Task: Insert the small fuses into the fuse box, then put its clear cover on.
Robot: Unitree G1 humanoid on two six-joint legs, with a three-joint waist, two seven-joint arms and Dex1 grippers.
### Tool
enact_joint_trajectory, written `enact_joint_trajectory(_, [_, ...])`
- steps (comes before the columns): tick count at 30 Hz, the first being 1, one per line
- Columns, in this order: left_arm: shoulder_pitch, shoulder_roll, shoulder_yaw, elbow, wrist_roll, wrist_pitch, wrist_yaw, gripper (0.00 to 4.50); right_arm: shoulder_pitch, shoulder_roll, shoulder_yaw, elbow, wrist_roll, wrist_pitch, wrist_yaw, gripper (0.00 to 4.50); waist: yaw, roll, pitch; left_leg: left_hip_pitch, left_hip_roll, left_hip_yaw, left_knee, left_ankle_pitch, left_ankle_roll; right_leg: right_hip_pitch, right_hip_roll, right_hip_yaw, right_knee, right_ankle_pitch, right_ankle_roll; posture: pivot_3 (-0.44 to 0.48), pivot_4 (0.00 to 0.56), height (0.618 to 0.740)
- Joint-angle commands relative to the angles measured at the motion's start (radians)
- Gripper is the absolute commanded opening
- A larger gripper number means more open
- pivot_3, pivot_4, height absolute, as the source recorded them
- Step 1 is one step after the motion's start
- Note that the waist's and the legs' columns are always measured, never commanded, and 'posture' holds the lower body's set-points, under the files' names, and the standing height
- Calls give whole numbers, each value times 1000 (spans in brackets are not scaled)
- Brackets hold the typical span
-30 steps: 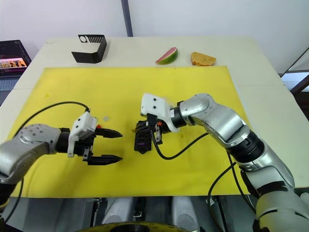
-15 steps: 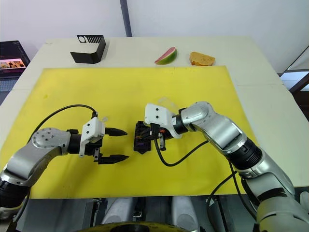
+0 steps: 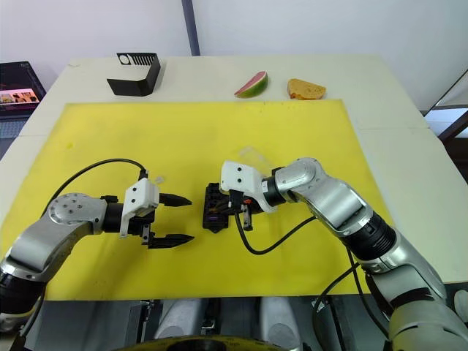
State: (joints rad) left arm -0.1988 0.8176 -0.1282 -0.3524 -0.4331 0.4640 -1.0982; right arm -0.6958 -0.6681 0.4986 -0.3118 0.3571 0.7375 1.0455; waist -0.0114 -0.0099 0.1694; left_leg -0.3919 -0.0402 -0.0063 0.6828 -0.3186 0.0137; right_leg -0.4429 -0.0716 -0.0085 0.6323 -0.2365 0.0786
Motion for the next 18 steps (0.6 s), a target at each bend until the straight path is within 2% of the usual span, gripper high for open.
enact_joint_trajectory(1, [-10, -3, 14, -12, -1, -6, 0, 4402, -1, 12, -27, -34, -7, -8, 1, 0, 0, 0, 0, 0, 0, 0, 0, 0, 0, 0, 0, 0, 0, 0, 0, 0, 150, 740])
enact_joint_trajectory(18, [-14, -8, 17, -16, -5, 4, 3, 4402, 25, 8, 2, -22, -75, -37, 16, 0, 0, 0, 0, 0, 0, 0, 0, 0, 0, 0, 0, 0, 1, 0, 0, 0, 150, 740])
